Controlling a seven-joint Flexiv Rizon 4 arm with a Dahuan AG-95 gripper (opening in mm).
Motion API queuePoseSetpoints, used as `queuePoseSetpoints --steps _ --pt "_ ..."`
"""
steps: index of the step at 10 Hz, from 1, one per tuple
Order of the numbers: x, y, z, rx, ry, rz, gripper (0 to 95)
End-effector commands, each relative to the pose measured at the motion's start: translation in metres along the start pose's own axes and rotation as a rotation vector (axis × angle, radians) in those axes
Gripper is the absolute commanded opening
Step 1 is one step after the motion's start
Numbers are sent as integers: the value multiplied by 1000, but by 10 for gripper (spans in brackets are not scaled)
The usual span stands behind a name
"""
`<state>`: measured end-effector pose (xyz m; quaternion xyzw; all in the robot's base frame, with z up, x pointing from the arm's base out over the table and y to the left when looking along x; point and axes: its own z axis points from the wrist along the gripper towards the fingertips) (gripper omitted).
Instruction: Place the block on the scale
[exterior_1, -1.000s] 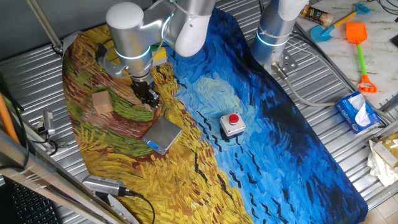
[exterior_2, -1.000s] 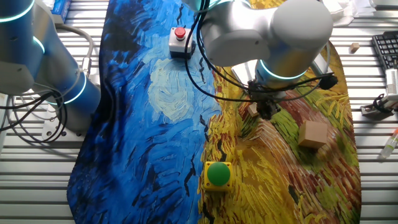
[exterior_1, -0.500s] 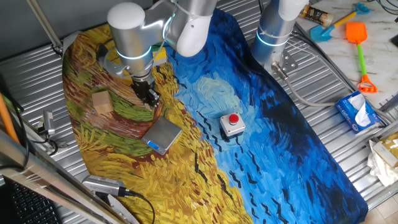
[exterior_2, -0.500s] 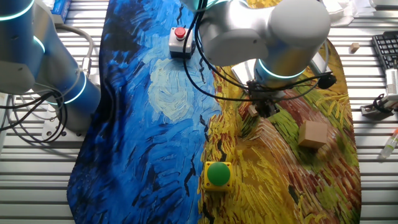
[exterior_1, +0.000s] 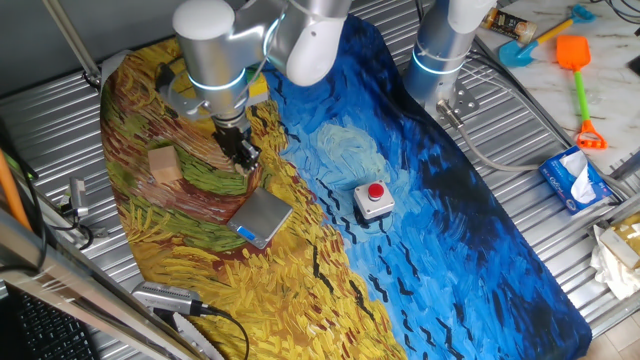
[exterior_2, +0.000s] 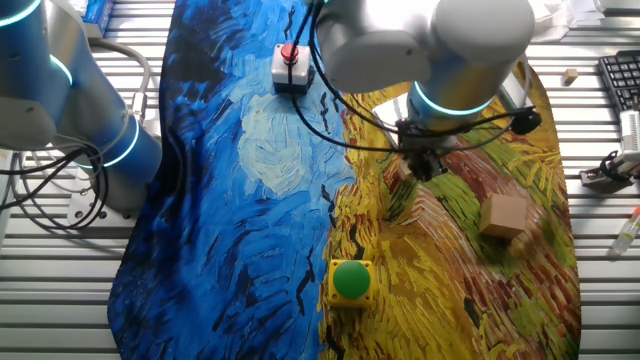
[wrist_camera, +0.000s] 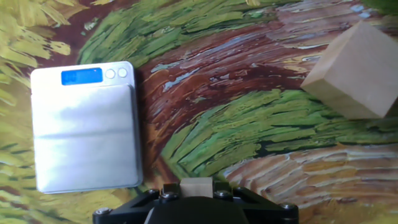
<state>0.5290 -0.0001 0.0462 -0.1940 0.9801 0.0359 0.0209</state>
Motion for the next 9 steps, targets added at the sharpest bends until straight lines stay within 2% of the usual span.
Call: queuePoseSetpoints --steps 1,6,9 --pt "-12 2 -6 1 25 23 0" --pt "-45 20 -3 5 36 73 0" --pt "-59 26 -10 5 47 99 0"
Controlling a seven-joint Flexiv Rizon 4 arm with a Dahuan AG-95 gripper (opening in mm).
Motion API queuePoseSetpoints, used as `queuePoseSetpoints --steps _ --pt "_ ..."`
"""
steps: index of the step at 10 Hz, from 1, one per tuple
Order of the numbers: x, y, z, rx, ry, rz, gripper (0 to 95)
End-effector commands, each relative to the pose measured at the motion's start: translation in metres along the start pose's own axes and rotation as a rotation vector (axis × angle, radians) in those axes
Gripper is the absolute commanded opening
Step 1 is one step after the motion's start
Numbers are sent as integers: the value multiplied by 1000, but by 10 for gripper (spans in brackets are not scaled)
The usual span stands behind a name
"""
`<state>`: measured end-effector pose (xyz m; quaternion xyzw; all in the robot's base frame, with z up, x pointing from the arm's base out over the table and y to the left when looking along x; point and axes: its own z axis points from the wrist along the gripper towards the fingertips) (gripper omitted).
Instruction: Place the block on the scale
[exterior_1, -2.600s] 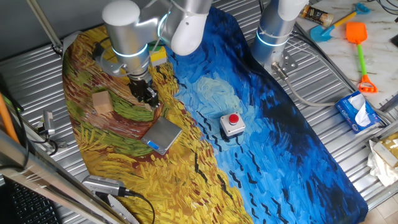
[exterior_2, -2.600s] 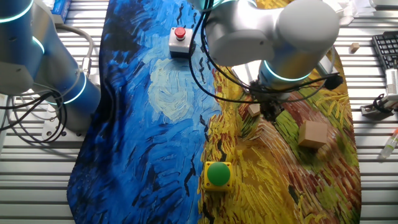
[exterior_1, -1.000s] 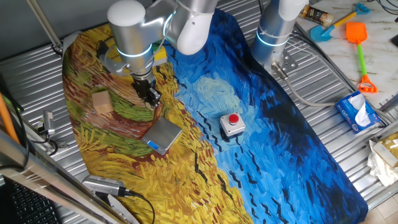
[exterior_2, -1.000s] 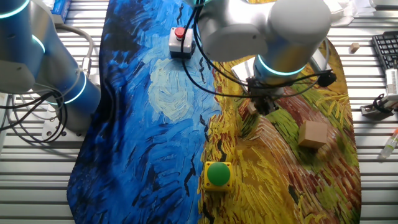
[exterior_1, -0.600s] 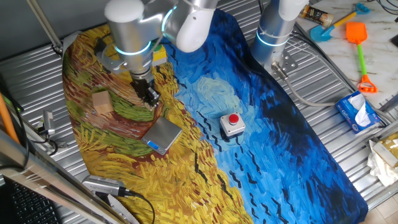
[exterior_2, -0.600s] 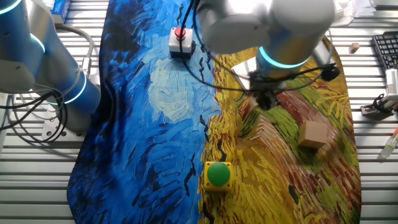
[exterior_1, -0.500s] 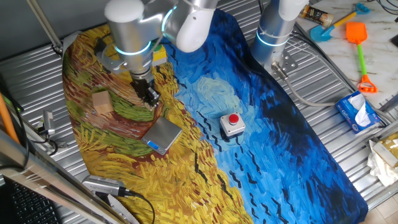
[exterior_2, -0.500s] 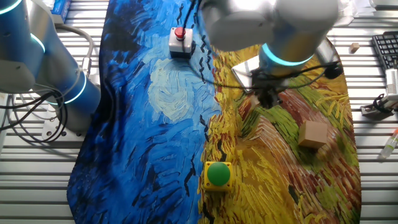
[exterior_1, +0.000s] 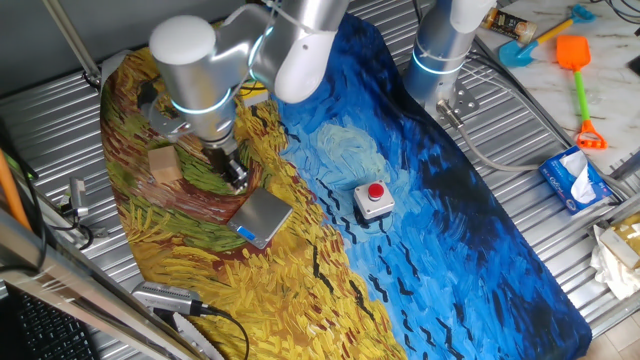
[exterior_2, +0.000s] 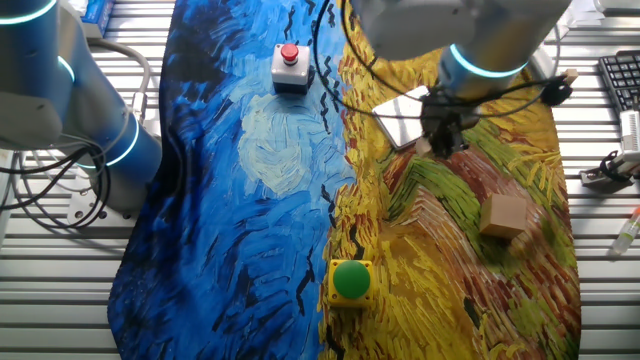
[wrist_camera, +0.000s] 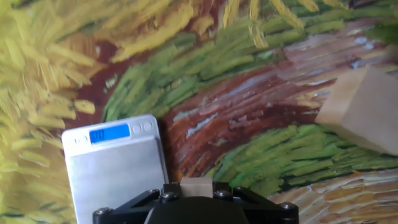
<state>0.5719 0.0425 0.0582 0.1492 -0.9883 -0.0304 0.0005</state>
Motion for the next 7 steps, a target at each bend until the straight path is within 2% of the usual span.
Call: queuePoseSetpoints --steps 1,7 --pt "-4 3 -4 2 8 9 0" --pt "-4 3 -4 3 18 36 0"
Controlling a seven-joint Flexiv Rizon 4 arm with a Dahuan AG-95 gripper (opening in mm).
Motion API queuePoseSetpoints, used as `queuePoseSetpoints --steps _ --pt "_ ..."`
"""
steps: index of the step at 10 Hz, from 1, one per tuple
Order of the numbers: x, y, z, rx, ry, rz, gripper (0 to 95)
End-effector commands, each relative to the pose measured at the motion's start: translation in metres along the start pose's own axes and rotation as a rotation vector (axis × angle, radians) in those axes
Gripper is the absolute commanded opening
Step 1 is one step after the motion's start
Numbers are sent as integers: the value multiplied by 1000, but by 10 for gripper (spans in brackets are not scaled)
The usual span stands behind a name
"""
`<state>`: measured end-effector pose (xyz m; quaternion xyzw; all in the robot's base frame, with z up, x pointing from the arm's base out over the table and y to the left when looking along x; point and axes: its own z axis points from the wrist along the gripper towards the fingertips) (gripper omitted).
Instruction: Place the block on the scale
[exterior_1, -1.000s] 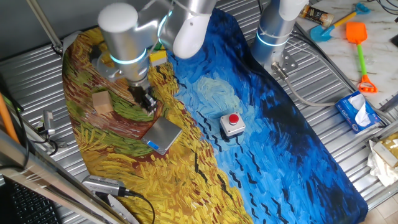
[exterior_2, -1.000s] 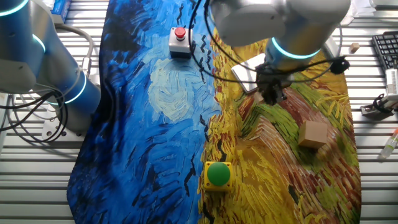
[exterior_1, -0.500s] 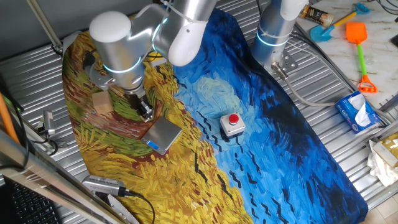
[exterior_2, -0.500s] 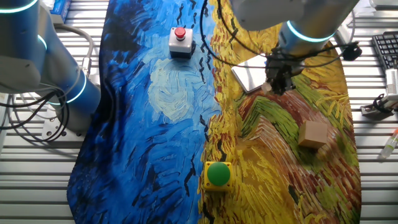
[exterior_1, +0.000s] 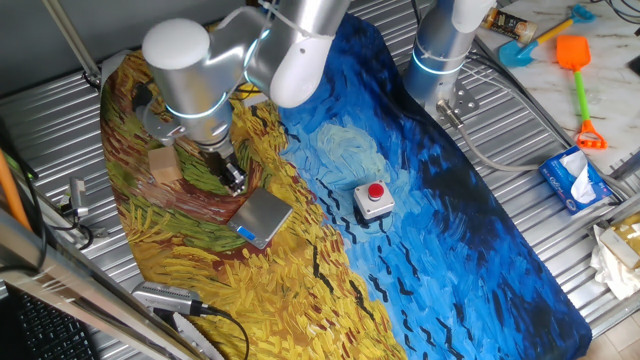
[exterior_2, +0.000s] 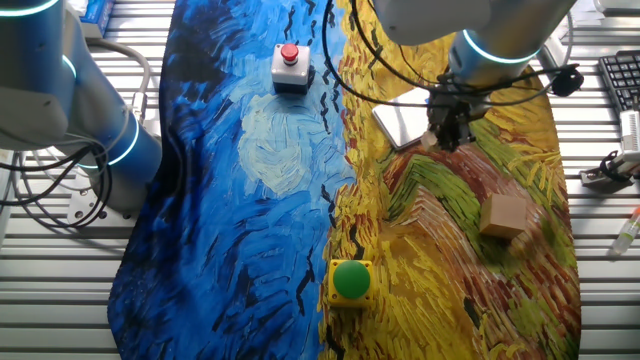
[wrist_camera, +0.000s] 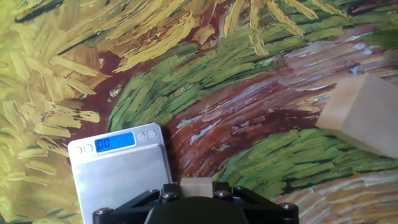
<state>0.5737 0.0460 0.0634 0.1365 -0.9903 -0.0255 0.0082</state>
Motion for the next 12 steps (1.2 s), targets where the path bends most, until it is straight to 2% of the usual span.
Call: queuePoseSetpoints --steps 1,5,7,9,12 --pt "-1 0 1 -5 16 9 0" --pt "-1 0 1 -13 28 -192 0" --pt "-1 0 1 -25 42 -253 0" --pt "-1 0 1 -38 42 -279 0" --pt "-1 0 1 -46 66 -285 0"
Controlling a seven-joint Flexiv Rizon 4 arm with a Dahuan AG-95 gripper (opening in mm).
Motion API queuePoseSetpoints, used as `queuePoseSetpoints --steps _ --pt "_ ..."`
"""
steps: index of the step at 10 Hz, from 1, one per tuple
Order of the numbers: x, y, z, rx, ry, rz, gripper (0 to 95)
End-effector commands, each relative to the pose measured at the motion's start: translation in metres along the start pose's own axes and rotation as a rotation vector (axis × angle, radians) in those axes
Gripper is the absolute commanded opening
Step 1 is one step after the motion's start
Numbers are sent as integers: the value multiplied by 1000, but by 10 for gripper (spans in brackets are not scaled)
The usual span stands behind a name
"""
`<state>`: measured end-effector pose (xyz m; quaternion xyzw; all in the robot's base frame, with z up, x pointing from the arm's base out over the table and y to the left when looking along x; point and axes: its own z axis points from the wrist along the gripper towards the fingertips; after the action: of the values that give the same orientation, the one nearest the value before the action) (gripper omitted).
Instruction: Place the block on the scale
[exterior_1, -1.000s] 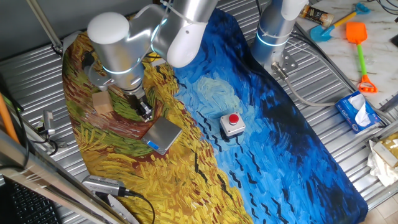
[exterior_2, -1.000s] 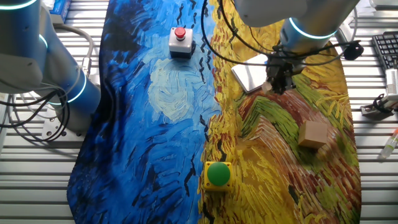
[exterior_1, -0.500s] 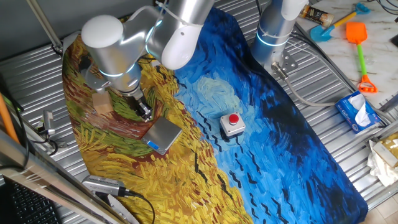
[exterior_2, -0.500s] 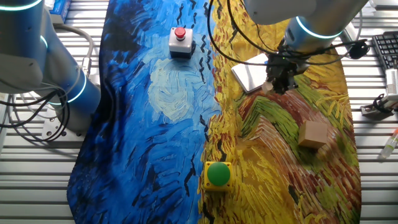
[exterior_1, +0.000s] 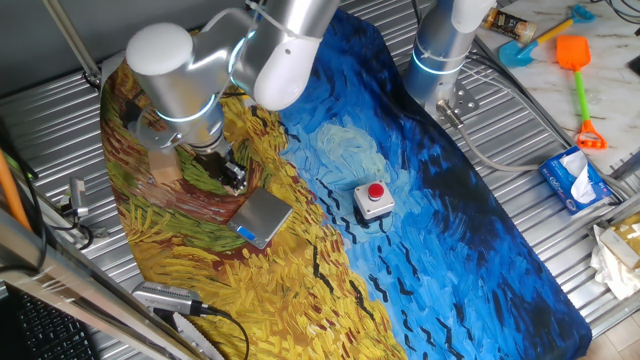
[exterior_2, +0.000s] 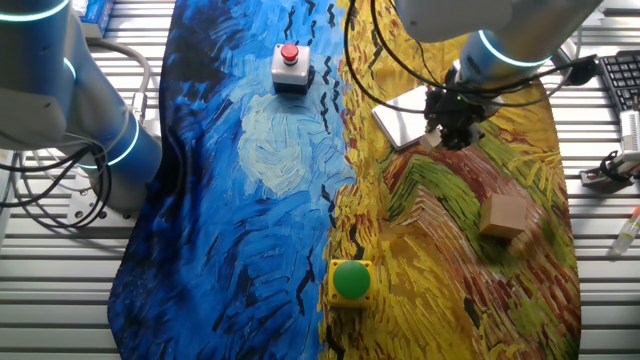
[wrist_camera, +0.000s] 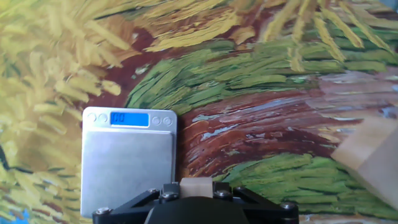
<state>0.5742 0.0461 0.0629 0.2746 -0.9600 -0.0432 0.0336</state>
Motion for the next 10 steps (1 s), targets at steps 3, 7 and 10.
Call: queuePoseSetpoints --steps 3,7,10 --pt "-2 4 0 -12 23 10 0" --pt "5 37 4 -20 19 36 0" --pt "1 64 12 -13 9 73 0"
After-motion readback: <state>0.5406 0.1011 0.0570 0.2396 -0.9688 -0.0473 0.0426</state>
